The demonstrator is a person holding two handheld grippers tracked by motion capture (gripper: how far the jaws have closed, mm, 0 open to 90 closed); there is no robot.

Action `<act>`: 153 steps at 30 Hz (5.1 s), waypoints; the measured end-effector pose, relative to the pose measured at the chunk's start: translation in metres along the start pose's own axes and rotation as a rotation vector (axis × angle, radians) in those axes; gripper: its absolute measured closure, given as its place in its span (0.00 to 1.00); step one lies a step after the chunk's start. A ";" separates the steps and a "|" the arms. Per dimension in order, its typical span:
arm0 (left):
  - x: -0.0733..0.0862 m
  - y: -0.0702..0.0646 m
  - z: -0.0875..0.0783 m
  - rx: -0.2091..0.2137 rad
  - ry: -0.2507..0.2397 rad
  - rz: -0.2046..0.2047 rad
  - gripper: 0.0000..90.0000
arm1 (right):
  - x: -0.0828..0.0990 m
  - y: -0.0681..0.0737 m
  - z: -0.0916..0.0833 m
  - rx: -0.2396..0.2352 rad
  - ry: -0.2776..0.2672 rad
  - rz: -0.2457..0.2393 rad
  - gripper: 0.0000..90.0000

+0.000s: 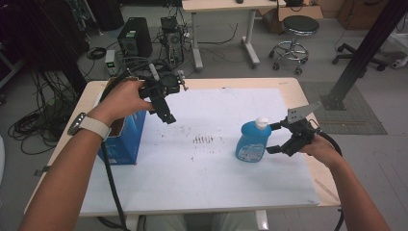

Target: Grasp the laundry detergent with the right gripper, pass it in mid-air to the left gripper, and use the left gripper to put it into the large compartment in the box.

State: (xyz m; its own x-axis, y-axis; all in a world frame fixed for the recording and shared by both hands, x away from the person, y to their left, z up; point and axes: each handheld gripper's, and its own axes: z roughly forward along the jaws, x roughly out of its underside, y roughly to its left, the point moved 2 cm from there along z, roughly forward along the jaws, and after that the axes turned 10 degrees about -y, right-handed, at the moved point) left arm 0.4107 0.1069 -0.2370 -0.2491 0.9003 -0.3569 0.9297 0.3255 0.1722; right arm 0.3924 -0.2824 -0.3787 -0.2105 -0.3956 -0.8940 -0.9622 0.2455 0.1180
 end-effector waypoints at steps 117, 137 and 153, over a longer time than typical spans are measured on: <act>-0.008 -0.006 -0.010 -0.006 -0.022 0.009 0.07 | -0.021 0.012 0.027 -0.019 -0.119 -0.111 0.50; -0.039 -0.032 -0.027 0.045 -0.052 0.076 0.07 | -0.065 0.035 0.022 -0.030 -0.045 -0.134 0.50; -0.045 -0.054 -0.048 0.072 -0.067 0.104 0.07 | -0.088 0.053 0.034 -0.055 -0.039 -0.151 0.50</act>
State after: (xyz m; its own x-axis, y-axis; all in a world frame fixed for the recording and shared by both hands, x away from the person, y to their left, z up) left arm 0.3584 0.0625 -0.1865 -0.1338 0.9060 -0.4015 0.9673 0.2075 0.1458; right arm 0.3654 -0.2048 -0.3083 -0.0566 -0.3891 -0.9195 -0.9906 0.1366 0.0031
